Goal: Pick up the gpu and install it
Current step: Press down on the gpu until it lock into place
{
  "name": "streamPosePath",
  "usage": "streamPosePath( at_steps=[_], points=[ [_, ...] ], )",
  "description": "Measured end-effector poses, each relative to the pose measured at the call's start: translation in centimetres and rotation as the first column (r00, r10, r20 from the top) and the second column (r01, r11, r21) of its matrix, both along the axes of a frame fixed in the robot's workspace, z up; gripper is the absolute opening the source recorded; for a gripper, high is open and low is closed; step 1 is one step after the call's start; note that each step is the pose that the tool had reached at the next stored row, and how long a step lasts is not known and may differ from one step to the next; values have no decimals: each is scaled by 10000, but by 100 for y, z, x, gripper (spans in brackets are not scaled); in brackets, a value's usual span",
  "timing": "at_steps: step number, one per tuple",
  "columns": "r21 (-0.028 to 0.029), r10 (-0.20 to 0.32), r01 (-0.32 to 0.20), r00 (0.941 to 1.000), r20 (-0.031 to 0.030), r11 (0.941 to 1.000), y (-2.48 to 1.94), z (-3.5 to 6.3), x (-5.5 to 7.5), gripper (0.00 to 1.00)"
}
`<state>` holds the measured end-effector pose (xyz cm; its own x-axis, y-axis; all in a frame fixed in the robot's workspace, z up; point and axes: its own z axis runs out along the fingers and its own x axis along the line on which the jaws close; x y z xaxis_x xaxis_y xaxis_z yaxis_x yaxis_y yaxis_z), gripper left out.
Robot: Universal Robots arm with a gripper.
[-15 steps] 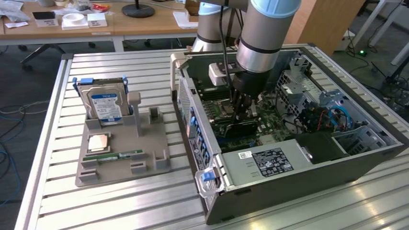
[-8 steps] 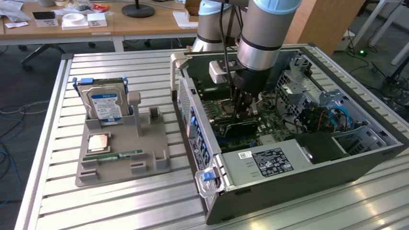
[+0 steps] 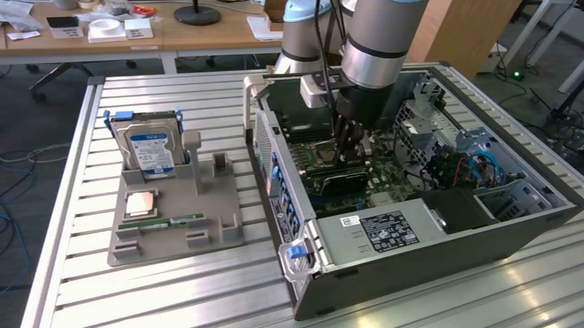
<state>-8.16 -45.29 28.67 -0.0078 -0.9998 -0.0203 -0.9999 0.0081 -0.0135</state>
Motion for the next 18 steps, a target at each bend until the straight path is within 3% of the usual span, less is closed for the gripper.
streamPosePath(
  at_steps=[10,18],
  points=[
    [1,-1,1,10000,1,10000,0,325,0,11],
    [1,0,0,10000,0,10000,0,342,0,11]
  ],
)
